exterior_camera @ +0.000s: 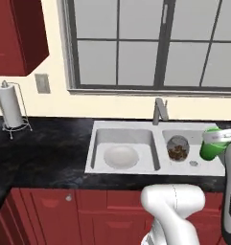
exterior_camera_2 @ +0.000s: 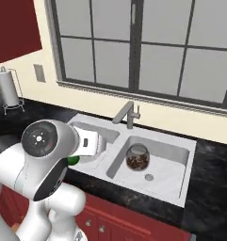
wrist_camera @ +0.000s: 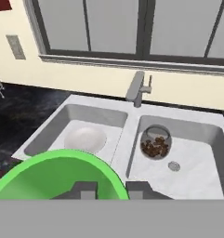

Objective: Pick the cup and jar and place them in the sink. Then turn on the water.

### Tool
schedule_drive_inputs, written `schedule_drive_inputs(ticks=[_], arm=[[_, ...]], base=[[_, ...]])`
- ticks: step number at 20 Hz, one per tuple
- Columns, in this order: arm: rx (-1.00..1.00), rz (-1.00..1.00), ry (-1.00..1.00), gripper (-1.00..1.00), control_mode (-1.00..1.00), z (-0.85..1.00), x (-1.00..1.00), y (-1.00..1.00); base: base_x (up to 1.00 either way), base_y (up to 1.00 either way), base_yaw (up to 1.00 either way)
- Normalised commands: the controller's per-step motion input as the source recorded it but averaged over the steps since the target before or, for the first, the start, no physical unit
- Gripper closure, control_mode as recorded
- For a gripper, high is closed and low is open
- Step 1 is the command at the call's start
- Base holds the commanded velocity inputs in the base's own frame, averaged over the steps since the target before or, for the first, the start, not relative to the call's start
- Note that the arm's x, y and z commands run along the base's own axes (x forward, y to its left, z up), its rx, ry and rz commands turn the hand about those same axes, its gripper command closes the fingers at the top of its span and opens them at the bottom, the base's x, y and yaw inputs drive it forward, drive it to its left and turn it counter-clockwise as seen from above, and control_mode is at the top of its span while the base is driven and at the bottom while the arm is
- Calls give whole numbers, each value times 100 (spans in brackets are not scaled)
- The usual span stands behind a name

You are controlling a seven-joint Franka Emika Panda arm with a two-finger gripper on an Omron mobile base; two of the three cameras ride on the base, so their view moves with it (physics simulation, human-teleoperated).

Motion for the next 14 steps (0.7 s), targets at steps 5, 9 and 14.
schedule_drive_inputs(ticks=[5, 9, 14], arm=[[0, 0, 0, 100, 100, 0, 0, 0], [0, 0, 0, 100, 100, 0, 0, 0], [0, 0, 0, 100, 100, 0, 0, 0]], base=[[0, -100, -45], [6, -97, -35], [12, -18, -17]])
